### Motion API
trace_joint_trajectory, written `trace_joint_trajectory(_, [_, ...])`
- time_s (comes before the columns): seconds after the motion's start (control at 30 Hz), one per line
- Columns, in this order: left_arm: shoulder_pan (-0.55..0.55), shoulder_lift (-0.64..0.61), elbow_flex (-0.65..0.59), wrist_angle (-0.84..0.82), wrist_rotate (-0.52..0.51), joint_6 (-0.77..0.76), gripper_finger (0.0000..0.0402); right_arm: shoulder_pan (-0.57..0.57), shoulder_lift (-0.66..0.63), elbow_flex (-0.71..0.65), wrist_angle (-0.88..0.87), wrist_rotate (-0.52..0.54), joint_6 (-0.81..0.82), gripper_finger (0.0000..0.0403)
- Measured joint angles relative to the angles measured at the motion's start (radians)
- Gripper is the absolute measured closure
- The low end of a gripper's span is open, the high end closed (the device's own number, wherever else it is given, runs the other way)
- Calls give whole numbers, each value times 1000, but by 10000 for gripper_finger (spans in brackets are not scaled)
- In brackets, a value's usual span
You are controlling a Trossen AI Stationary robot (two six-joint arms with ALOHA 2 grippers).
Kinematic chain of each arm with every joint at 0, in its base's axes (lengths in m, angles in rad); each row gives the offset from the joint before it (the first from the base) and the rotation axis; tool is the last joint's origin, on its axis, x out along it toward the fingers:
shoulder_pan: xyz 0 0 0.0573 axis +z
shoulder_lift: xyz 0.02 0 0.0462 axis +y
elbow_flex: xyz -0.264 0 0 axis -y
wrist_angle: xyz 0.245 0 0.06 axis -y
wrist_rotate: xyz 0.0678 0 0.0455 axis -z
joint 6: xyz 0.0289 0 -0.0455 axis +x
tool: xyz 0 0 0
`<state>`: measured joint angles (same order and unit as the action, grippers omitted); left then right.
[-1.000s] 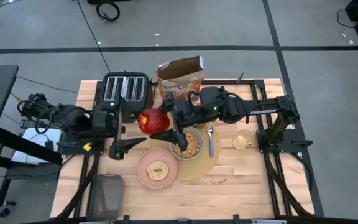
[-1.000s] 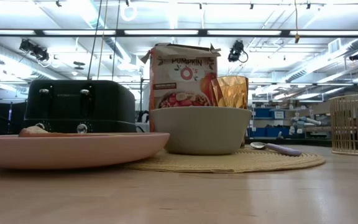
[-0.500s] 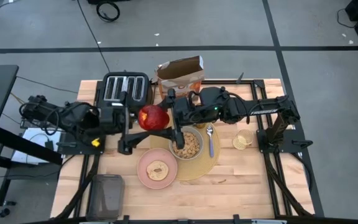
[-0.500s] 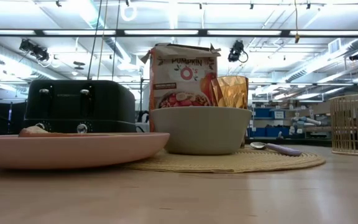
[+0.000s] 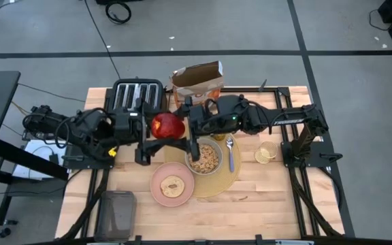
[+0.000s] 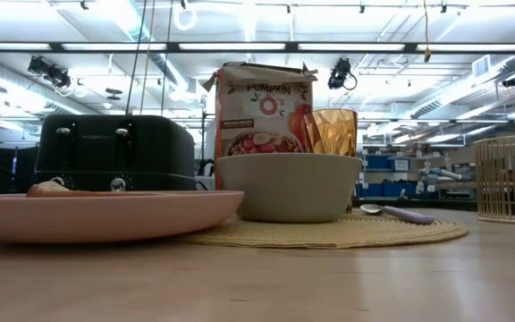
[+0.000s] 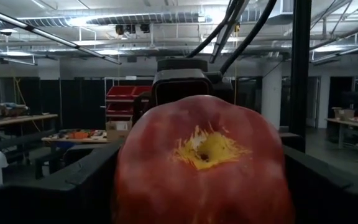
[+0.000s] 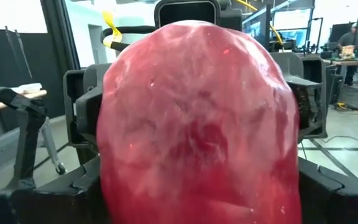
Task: Arrange a breakfast setting
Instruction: Put the apple from the black bin on the brown table mat to the top left of the gray bowl
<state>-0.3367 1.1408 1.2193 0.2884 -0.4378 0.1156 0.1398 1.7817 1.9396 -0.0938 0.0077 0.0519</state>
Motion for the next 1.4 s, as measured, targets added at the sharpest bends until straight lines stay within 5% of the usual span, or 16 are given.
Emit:
trace_joint_trajectory(0.53, [-17,-75,0,-75,-3,6,62,1,-2,0,-203,0,-3,28])
trace_joint_trajectory(0.87, [33,-151,-27,-550,-160,-208,62,8,-92,0,-585,52,116,29])
trace_joint_trajectory(1.13, [175,-158,-364,-325,-165,-376,62,84,-186,0,-628,243,158,30])
trace_joint_trajectory(1.27, [271,-94,-413,-300,-158,-399,62,99,-211,0,-617,325,156,30])
trace_joint_trajectory(1.4, [370,9,-413,-271,-42,-425,62,98,-213,0,-618,350,167,30])
